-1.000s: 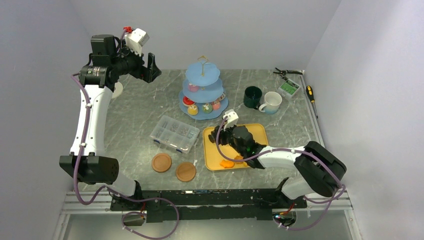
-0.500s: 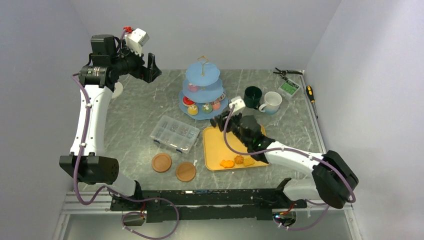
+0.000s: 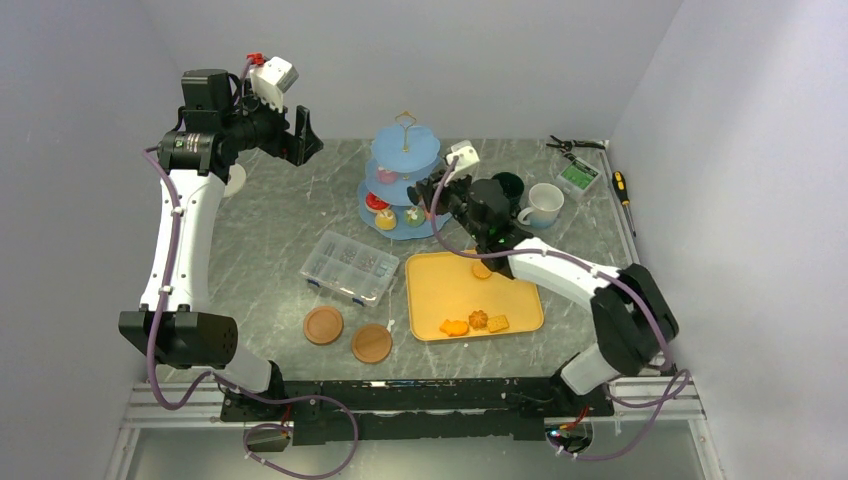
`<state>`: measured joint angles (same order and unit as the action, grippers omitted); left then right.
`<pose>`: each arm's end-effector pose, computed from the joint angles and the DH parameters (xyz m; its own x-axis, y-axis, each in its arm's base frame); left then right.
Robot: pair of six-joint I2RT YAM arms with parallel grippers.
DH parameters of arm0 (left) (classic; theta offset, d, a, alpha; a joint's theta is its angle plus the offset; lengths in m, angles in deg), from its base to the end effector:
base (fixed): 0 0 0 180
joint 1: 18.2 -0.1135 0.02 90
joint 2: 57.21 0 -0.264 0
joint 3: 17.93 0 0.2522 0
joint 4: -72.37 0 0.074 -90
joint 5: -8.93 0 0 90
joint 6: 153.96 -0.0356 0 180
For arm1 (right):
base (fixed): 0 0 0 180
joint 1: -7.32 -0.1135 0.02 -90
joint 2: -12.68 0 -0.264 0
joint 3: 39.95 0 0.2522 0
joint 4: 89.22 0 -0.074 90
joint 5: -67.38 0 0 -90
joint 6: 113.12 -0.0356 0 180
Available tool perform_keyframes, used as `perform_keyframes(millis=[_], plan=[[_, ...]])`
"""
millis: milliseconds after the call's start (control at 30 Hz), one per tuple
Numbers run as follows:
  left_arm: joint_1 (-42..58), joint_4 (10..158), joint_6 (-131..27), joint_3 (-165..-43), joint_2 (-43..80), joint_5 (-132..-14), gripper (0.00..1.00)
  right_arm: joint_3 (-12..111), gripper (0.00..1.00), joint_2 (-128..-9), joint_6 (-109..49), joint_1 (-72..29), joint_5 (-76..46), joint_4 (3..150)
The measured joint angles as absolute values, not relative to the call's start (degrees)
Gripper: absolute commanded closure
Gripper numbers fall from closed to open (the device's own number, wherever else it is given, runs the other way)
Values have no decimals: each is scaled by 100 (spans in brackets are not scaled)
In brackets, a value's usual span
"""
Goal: Serve the afternoon tea
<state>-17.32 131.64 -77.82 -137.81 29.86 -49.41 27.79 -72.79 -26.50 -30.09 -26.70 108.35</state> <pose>0.3115 -0.0235 0.4673 -0.3169 0.2088 -0.9252 0.5756 0.8177 -0.0126 0.2787 0.2099 0.2996 -0.0346 0.0476 -0.9983 -0.5484 0.8342 0.0588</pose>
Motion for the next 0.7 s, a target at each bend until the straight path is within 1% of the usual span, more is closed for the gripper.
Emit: perform_keyframes(millis=[233,467,600,700], plan=[[-1732,13167,-7785,-13781,2986,-4941,7,3094,64,-8085,-2722,-2950,-2602,10975],[-1736,13167,-7798,-13781,2986,-4941,7,3269,62,-8518,-2871,-2932,-2644,11351],[-1736,13169,-7800,-13781,2986,-4943,7,3336,55,-8647,-2904,-2899,-2663,11445],[-1736,13169,-7800,-13781,2986,-4943,7,3411,48,-8717,-2930,-2889,-2659,11441]])
